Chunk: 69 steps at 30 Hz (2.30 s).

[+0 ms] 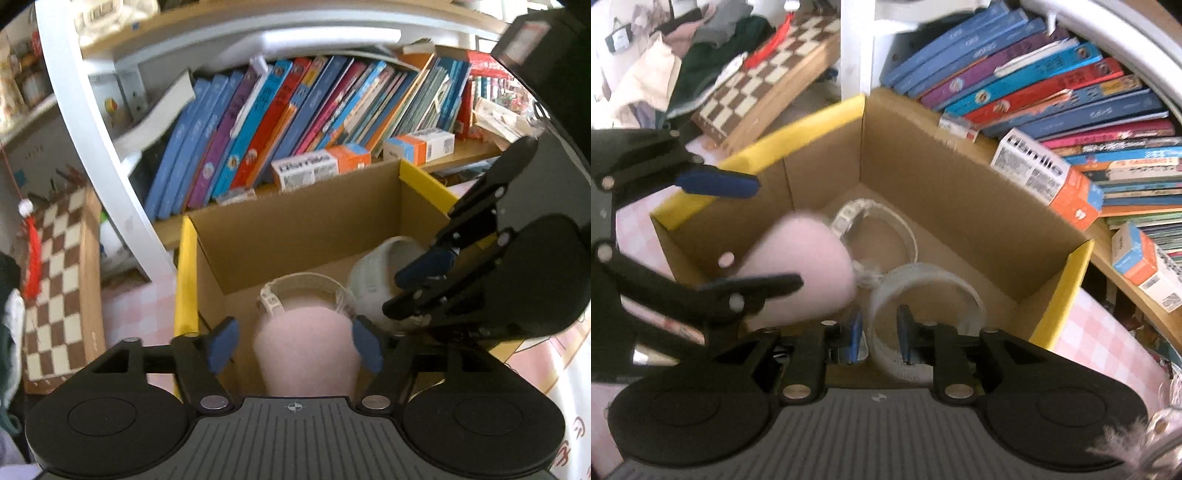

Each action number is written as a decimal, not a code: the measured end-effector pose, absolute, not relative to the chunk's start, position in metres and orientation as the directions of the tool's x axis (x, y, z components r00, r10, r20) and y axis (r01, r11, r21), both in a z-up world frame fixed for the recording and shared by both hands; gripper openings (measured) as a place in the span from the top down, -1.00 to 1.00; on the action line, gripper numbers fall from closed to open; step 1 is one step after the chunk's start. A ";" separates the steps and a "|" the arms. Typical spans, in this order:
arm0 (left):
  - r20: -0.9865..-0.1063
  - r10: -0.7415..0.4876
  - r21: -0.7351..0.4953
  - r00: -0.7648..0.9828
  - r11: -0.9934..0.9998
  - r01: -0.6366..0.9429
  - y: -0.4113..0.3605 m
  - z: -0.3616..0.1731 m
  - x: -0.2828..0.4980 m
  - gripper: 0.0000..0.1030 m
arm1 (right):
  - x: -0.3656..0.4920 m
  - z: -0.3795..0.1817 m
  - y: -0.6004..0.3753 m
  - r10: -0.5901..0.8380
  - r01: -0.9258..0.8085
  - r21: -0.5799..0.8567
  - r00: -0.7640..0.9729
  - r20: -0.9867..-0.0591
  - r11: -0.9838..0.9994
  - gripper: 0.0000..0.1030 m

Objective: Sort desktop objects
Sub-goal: 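Open both tools to drop the pig and tape roll into the box, then withdraw both tools from the box back over the desk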

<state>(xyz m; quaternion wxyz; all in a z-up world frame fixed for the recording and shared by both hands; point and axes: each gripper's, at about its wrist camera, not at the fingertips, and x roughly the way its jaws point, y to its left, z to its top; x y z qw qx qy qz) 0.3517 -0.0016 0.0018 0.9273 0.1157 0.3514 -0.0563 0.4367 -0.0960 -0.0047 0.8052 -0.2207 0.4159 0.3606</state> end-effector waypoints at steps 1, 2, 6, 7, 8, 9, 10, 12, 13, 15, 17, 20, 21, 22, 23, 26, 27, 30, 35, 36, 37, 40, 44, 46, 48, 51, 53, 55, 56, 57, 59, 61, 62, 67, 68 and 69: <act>-0.655 -0.021 0.179 0.756 0.967 0.183 -0.002 0.005 0.349 -0.40 | 0.434 -0.001 -0.097 0.400 -0.760 -0.059 0.404 -0.823 0.647 0.52; -0.647 -0.022 0.177 0.762 0.968 0.179 -0.002 0.007 0.345 -0.42 | 0.431 0.002 -0.099 0.404 -0.755 -0.057 0.412 -0.817 0.653 0.48; -0.607 -0.025 0.174 0.794 0.971 0.163 -0.001 0.020 0.330 -0.50 | 0.418 0.017 -0.107 0.424 -0.733 -0.052 0.448 -0.787 0.678 0.31; -0.596 -0.026 0.174 0.802 0.972 0.160 -0.001 0.024 0.326 -0.51 | 0.414 0.021 -0.109 0.429 -0.728 -0.052 0.458 -0.778 0.684 0.28; -0.583 -0.027 0.173 0.812 0.972 0.156 -0.001 0.028 0.321 -0.53 | 0.410 0.025 -0.112 0.434 -0.721 -0.053 0.471 -0.768 0.690 0.23; -0.574 -0.027 0.171 0.819 0.973 0.152 -0.001 0.031 0.317 -0.55 | 0.405 0.029 -0.114 0.438 -0.714 -0.054 0.485 -0.757 0.698 0.19; -0.564 -0.028 0.169 0.825 0.974 0.149 -0.001 0.035 0.313 -0.56 | 0.400 0.034 -0.116 0.443 -0.707 -0.052 0.497 -0.746 0.705 0.18; -0.539 -0.031 0.165 0.842 0.976 0.142 -0.001 0.043 0.302 -0.58 | 0.391 0.042 -0.121 0.456 -0.694 -0.041 0.516 -0.725 0.719 0.14; -0.528 -0.034 0.162 0.849 0.977 0.140 -0.001 0.047 0.297 -0.61 | 0.385 0.047 -0.124 0.462 -0.687 -0.036 0.526 -0.714 0.726 0.13; -0.506 -0.040 0.156 0.861 0.978 0.137 -0.001 0.055 0.286 -0.62 | 0.374 0.056 -0.130 0.474 -0.674 -0.026 0.545 -0.692 0.738 0.10; -0.486 -0.045 0.154 0.873 0.979 0.136 -0.001 0.062 0.275 -0.63 | 0.363 0.064 -0.134 0.483 -0.664 -0.022 0.566 -0.669 0.747 0.05; -0.455 -0.052 0.153 0.889 0.979 0.136 -0.002 0.072 0.258 -0.69 | 0.343 0.074 -0.141 0.488 -0.647 -0.021 0.596 -0.637 0.762 -0.02; -0.446 -0.055 0.154 0.894 0.978 0.137 -0.003 0.075 0.251 -0.70 | 0.337 0.077 -0.143 0.490 -0.642 -0.020 0.605 -0.627 0.767 -0.07; -0.439 -0.057 0.156 0.897 0.978 0.138 -0.003 0.077 0.246 -0.71 | 0.329 0.080 -0.145 0.490 -0.634 -0.018 0.616 -0.616 0.773 -0.10; -0.431 -0.059 0.159 0.900 0.977 0.140 -0.003 0.079 0.240 -0.73 | 0.322 0.081 -0.148 0.490 -0.627 -0.019 0.626 -0.607 0.779 -0.17; -0.408 -0.066 0.166 0.911 0.976 0.144 -0.004 0.084 0.219 -0.80 | 0.299 0.084 -0.153 0.485 -0.610 -0.023 0.651 -0.584 0.792 -0.30; -0.403 -0.067 0.166 0.913 0.975 0.145 -0.004 0.085 0.214 -0.81 | 0.292 0.084 -0.155 0.481 -0.604 -0.025 0.658 -0.579 0.796 -0.35; -0.394 -0.082 0.162 0.915 0.974 0.157 -0.005 0.088 0.196 -0.84 | 0.270 0.083 -0.161 0.468 -0.584 -0.027 0.677 -0.568 0.811 -0.43; -0.398 -0.103 0.170 0.912 0.968 0.183 -0.008 0.085 0.170 -0.84 | 0.235 0.078 -0.173 0.441 -0.541 -0.014 0.701 -0.561 0.841 -0.54; -0.400 -0.107 0.169 0.910 0.968 0.187 -0.008 0.085 0.165 -0.84 | 0.228 0.076 -0.176 0.432 -0.529 -0.014 0.707 -0.560 0.848 -0.54; -0.401 -0.108 0.168 0.910 0.968 0.189 -0.008 0.084 0.161 -0.84 | 0.222 0.075 -0.179 0.423 -0.517 -0.011 0.712 -0.561 0.856 -0.55; -0.412 -0.108 0.161 0.905 0.969 0.189 -0.008 0.080 0.150 -0.85 | 0.204 0.067 -0.187 0.395 -0.481 0.001 0.720 -0.570 0.877 -0.60; -0.438 -0.103 0.159 0.893 0.969 0.190 -0.010 0.070 0.136 -0.87 | 0.185 0.055 -0.199 0.349 -0.428 0.004 0.730 -0.587 0.904 -0.64; -0.452 -0.098 0.160 0.886 0.969 0.189 -0.009 0.064 0.130 -0.88 | 0.175 0.048 -0.204 0.322 -0.401 -0.001 0.736 -0.596 0.916 -0.66; -0.467 -0.093 0.160 0.880 0.969 0.188 -0.009 0.058 0.123 -0.89 | 0.167 0.042 -0.209 0.300 -0.379 -0.003 0.738 -0.604 0.926 -0.68; -0.483 -0.086 0.163 0.872 0.969 0.185 -0.008 0.051 0.114 -0.89 | 0.156 0.033 -0.213 0.271 -0.351 -0.011 0.741 -0.615 0.936 -0.69; -0.490 -0.080 0.167 0.868 0.969 0.184 -0.007 0.047 0.108 -0.90 | 0.149 0.027 -0.215 0.252 -0.336 -0.020 0.742 -0.621 0.942 -0.70; -0.500 -0.075 0.171 0.863 0.968 0.183 -0.006 0.043 0.104 -0.90 | 0.142 0.021 -0.215 0.236 -0.325 -0.030 0.742 -0.627 0.945 -0.71; -0.506 -0.072 0.172 0.859 0.968 0.182 -0.005 0.041 0.101 -0.90 | 0.140 0.019 -0.215 0.231 -0.322 -0.032 0.741 -0.630 0.946 -0.71; -0.511 -0.069 0.174 0.857 0.968 0.182 -0.005 0.039 0.099 -0.90 | 0.137 0.017 -0.215 0.227 -0.318 -0.033 0.741 -0.632 0.947 -0.73; -0.521 -0.061 0.180 0.851 0.967 0.179 -0.004 0.034 0.095 -0.90 | 0.132 0.012 -0.215 0.217 -0.310 -0.035 0.739 -0.638 0.950 -0.75; -0.529 -0.055 0.183 0.847 0.967 0.176 -0.003 0.030 0.091 -0.90 | 0.127 0.008 -0.215 0.205 -0.298 -0.038 0.738 -0.643 0.954 -0.76; -0.532 -0.053 0.182 0.845 0.968 0.175 -0.003 0.028 0.089 -0.90 | 0.125 0.006 -0.215 0.199 -0.291 -0.038 0.737 -0.646 0.956 -0.77; -0.552 -0.041 0.177 0.833 0.970 0.165 -0.001 0.018 0.082 -0.90 | 0.116 -0.002 -0.216 0.170 -0.250 -0.031 0.740 -0.651 0.968 -0.79; -0.557 -0.034 0.180 0.830 0.970 0.161 -0.001 0.015 0.081 -0.90 | 0.115 -0.004 -0.216 0.165 -0.242 -0.030 0.740 -0.653 0.970 -0.80; -0.561 -0.028 0.184 0.827 0.970 0.158 -0.002 0.013 0.080 -0.90 | 0.113 -0.006 -0.215 0.160 -0.235 -0.028 0.739 -0.654 0.972 -0.81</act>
